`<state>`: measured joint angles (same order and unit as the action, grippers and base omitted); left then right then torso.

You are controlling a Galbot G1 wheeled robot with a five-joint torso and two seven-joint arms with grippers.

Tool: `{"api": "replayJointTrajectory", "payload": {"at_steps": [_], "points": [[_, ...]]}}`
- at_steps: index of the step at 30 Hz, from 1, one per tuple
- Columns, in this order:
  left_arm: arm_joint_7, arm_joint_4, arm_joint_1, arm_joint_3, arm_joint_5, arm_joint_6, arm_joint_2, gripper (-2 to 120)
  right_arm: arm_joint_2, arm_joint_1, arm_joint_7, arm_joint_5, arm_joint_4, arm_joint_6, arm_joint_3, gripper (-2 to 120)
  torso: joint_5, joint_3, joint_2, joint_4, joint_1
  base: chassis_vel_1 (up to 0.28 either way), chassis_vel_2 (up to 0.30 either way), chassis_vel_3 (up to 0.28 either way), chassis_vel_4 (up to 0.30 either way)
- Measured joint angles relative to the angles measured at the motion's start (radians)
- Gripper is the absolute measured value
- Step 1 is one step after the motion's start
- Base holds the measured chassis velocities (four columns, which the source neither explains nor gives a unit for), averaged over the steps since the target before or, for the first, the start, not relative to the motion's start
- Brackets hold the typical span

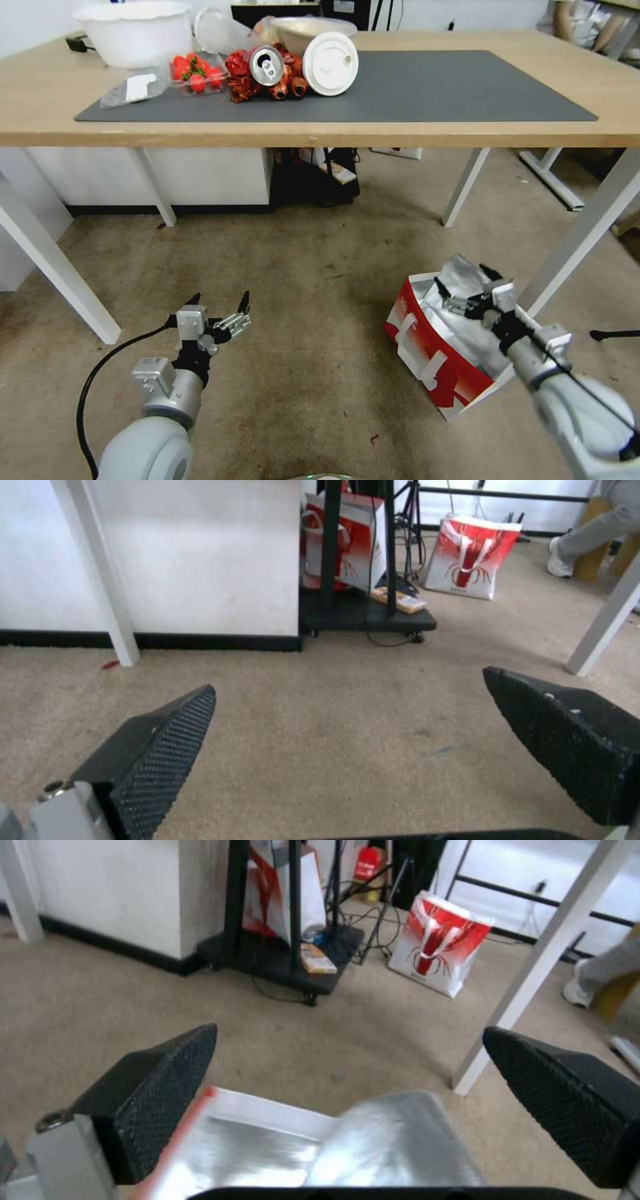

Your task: Pick up the food delivery bag from the floor and place it on the table.

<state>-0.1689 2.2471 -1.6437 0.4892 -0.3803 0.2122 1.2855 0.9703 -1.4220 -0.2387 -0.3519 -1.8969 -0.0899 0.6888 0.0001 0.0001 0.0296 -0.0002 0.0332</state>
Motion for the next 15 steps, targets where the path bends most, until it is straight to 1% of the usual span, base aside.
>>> {"api": "replayJointTrajectory", "payload": {"at_steps": [1,4,5,8,9,10,11,12,13,14,15], "points": [[0.000,0.000,0.000,0.000,0.000,0.000,0.000,100,0.000,0.000,0.000,0.000,0.000,0.000,0.000,100,0.0000,0.000,0.000,0.0000,0.000,0.000,0.000,0.000,0.000],[-0.007,0.001,-0.003,-0.004,0.001,0.004,0.010,100,-0.080,0.067,-0.041,-0.032,0.107,0.025,-0.031,100,0.0002,0.000,0.001,0.0003,0.000,0.000,0.000,0.000,0.000],[-0.007,0.001,-0.003,-0.004,0.001,0.004,0.010,100,-0.080,0.067,-0.041,-0.032,0.107,0.025,-0.031,100,0.0002,0.000,0.001,0.0003,0.000,0.000,0.000,0.000,0.000],[-0.014,0.002,-0.003,-0.006,0.007,0.009,0.018,100,-0.154,0.166,-0.097,-0.048,0.236,0.046,-0.076,100,0.0002,0.000,0.001,0.0002,0.000,0.000,0.000,0.000,0.000],[-0.014,0.002,-0.003,-0.006,0.007,0.009,0.018,100,-0.154,0.166,-0.097,-0.048,0.236,0.046,-0.076,100,0.0002,0.000,0.001,0.0002,0.000,0.000,0.000,0.000,0.000],[-0.015,0.002,-0.003,-0.007,0.011,0.010,0.019,100,-0.171,0.198,-0.111,-0.041,0.276,0.052,-0.090,100,0.0003,0.000,0.001,0.0003,0.000,0.000,0.000,0.000,0.000],[-0.015,0.001,-0.004,-0.007,0.013,0.010,0.019,100,-0.178,0.212,-0.116,-0.040,0.291,0.054,-0.095,100,0.0002,0.000,0.001,0.0003,0.000,0.000,0.000,0.000,0.000],[-0.021,0.000,-0.004,-0.007,0.019,0.012,0.021,100,-0.205,0.270,-0.138,-0.040,0.358,0.062,-0.132,100,0.0000,0.000,0.002,0.0001,0.000,0.000,0.000,0.000,0.000],[-0.023,-0.001,-0.004,-0.006,0.021,0.013,0.022,100,-0.217,0.302,-0.148,-0.043,0.394,0.066,-0.157,100,0.0000,0.000,0.002,0.0002,0.000,0.000,0.000,0.000,0.000],[-0.023,-0.001,-0.004,-0.006,0.021,0.013,0.022,100,-0.217,0.302,-0.148,-0.043,0.394,0.066,-0.157,100,0.0000,0.000,0.002,0.0002,0.000,0.000,0.000,0.000,0.000],[-0.024,-0.003,-0.003,-0.006,0.024,0.014,0.023,100,-0.227,0.333,-0.155,-0.045,0.430,0.068,-0.183,100,0.0000,0.000,0.002,0.0002,0.000,0.000,0.000,0.000,0.000]]}}
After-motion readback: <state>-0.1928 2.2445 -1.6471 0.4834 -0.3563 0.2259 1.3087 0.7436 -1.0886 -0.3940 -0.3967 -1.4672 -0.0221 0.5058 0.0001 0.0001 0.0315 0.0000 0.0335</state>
